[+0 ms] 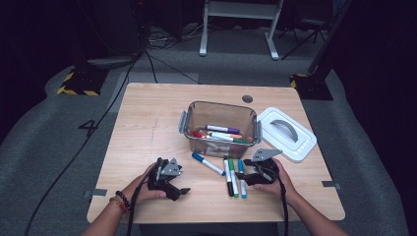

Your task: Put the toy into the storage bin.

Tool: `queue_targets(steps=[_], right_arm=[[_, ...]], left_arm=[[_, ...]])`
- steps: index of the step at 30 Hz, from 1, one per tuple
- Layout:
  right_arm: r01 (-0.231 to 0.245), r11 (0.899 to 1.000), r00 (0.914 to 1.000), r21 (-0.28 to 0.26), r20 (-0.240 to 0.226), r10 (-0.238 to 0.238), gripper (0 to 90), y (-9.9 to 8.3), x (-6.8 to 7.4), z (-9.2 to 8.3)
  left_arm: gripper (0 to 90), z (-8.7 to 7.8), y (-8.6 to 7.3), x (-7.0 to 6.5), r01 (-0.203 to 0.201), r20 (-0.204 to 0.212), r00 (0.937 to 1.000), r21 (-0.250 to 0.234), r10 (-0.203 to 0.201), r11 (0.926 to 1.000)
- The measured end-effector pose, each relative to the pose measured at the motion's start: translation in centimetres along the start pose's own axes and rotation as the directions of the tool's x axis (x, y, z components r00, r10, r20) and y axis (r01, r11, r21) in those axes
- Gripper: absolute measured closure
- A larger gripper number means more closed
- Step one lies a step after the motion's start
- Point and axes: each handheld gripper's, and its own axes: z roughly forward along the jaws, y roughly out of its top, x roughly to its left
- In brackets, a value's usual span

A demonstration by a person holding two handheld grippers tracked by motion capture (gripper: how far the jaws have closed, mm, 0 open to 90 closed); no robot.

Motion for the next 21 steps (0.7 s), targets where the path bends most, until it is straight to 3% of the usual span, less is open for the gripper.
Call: queue_targets(steps=[9, 21], right_arm=[[-0.041, 0.998, 0.9979, 0.044, 0.052, 0.039, 45.7, -0.6, -0.8, 0.5], [-0.04, 0.998, 0.9967, 0.037, 0.073, 0.037, 73.9, -1.1, -2.1, -0.2]], left_arm=[[13.6, 0.0, 0.0, 0.0, 0.001, 0.0, 1.0, -0.001, -0.001, 1.0], [13.5, 0.0, 0.0, 0.0, 0.001, 0.0, 1.0, -0.001, -0.001, 1.0]])
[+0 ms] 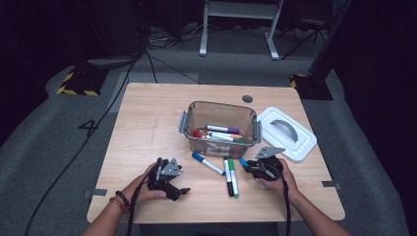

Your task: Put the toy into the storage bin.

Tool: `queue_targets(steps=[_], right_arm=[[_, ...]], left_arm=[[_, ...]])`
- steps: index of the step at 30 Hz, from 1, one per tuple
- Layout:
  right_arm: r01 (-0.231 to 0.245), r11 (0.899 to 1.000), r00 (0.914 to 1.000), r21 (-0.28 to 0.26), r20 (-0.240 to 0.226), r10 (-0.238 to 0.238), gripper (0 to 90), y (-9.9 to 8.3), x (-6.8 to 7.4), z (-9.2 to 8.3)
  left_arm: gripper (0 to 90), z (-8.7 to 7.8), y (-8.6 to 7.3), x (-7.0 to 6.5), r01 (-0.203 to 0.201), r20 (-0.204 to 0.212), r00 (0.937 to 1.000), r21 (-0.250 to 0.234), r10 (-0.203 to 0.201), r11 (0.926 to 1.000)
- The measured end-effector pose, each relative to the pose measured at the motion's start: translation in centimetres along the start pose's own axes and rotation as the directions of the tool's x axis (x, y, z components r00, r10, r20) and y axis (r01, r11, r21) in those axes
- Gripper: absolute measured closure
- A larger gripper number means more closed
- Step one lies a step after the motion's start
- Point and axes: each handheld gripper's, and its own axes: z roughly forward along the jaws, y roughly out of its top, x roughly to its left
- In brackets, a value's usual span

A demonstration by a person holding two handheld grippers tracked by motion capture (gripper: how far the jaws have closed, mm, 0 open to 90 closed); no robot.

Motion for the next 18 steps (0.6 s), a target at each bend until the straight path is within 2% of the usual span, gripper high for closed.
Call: queue_targets(steps=[6, 10, 13, 18], right_arm=[[0.016, 1.0, 0.9998, -0.005, 0.014, -0.016, 74.7, -0.4, -0.7, -0.4], [0.025, 1.0, 0.9997, -0.004, 0.003, -0.025, 74.8, -0.8, -1.2, -0.8], [0.018, 1.0, 0.9998, -0.022, 0.003, -0.017, 74.8, -1.0, -1.5, -1.5], [-0.038, 0.997, 0.9991, -0.073, 0.018, 0.039, 74.8, -1.4, -2.6, -3.2]], left_arm=[[13.6, 0.0, 0.0, 0.0, 0.0, 0.0, 1.0, 0.0, 0.0, 1.0], [13.6, 0.0, 0.0, 0.0, 0.0, 0.0, 1.0, 0.0, 0.0, 1.0], [13.6, 0.0, 0.0, 0.0, 0.0, 0.0, 1.0, 0.0, 0.0, 1.0], [13.6, 0.0, 0.0, 0.0, 0.0, 0.0, 1.0, 0.0, 0.0, 1.0]])
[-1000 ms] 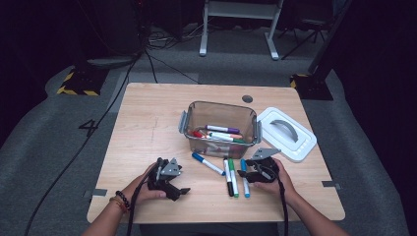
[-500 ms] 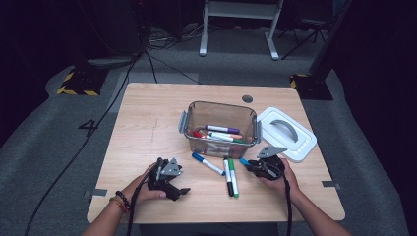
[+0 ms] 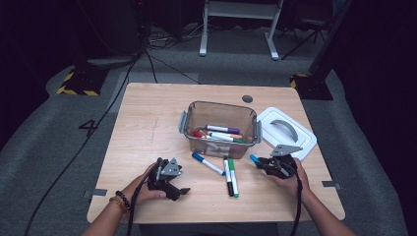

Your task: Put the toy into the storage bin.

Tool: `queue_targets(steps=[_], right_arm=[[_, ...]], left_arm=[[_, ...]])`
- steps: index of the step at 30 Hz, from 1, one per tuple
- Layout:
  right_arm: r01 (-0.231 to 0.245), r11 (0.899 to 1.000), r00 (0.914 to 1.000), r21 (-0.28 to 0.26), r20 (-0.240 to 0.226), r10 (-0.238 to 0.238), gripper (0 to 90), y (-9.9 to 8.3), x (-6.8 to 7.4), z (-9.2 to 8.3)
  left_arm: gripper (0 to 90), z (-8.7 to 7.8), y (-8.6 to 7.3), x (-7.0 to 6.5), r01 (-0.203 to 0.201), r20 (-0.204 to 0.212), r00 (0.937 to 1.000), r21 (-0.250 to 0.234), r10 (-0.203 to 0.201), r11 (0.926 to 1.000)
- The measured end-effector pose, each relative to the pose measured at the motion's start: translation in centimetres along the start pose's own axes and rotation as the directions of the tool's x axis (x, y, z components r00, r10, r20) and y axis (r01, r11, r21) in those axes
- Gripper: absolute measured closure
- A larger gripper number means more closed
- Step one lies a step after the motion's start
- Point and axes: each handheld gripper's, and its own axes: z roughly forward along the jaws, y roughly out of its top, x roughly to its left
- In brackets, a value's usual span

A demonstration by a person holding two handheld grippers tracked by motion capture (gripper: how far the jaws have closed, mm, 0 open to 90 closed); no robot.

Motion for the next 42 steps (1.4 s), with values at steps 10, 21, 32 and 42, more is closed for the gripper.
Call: queue_targets(steps=[10, 21, 32, 42], right_arm=[[-0.003, 0.996, 0.999, -0.092, 0.044, 0.007, 74.8, 0.5, -1.0, -3.0], [-0.002, 0.985, 0.9979, -0.172, 0.063, 0.013, 74.8, 1.4, -1.6, -5.5], [0.034, 0.97, 0.9966, -0.243, 0.081, -0.014, 74.8, 3.4, -1.9, -7.6], [0.052, 0.943, 0.9975, -0.328, 0.062, -0.034, 74.8, 7.0, -2.4, -10.2]], left_arm=[[13.5, 0.0, 0.0, 0.0, 0.0, 0.0, 1.0, 0.0, 0.0, 1.0], [13.6, 0.0, 0.0, 0.0, 0.0, 0.0, 1.0, 0.0, 0.0, 1.0], [13.6, 0.0, 0.0, 0.0, 0.0, 0.0, 1.0, 0.0, 0.0, 1.0], [13.5, 0.0, 0.0, 0.0, 0.0, 0.0, 1.0, 0.0, 0.0, 1.0]])
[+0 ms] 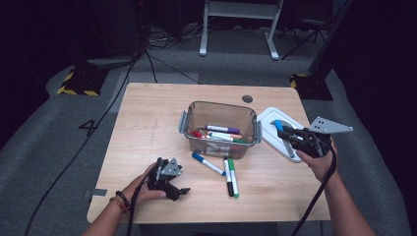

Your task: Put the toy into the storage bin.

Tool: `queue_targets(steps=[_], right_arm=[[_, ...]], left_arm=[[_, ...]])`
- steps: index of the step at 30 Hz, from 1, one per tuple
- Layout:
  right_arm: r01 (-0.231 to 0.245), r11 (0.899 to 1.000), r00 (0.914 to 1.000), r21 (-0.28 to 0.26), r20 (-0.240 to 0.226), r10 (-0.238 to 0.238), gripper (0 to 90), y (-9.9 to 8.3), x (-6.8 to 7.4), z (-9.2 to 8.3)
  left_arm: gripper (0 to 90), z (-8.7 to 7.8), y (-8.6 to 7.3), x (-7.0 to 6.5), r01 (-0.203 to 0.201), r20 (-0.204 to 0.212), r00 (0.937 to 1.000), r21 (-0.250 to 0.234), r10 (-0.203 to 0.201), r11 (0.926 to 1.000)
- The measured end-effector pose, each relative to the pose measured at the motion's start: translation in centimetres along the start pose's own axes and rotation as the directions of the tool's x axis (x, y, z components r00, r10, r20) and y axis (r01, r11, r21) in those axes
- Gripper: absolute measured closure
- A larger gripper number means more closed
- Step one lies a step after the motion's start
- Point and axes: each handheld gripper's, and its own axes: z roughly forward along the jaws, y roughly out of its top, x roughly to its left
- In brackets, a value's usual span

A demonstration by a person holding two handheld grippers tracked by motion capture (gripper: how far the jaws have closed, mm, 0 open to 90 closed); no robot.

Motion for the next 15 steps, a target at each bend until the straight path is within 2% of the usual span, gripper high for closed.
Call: queue_targets(steps=[3, 7, 15], right_arm=[[0.011, 1.0, 0.9999, -0.013, -0.006, -0.011, 74.8, 1.1, 0.0, 0.1], [0.048, 0.998, 0.9985, -0.027, -0.023, -0.049, 74.8, 3.9, 0.4, 0.7], [0.1, 0.995, 0.9919, -0.022, -0.076, -0.101, 74.8, 7.4, 1.6, 2.8]], left_arm=[[13.6, 0.0, 0.0, 0.0, 0.0, 0.0, 1.0, 0.0, 0.0, 1.0], [13.5, 0.0, 0.0, 0.0, -0.001, 0.0, 1.0, 0.0, 0.001, 1.0], [13.6, 0.0, 0.0, 0.0, 0.0, 0.0, 1.0, 0.0, 0.0, 1.0]])
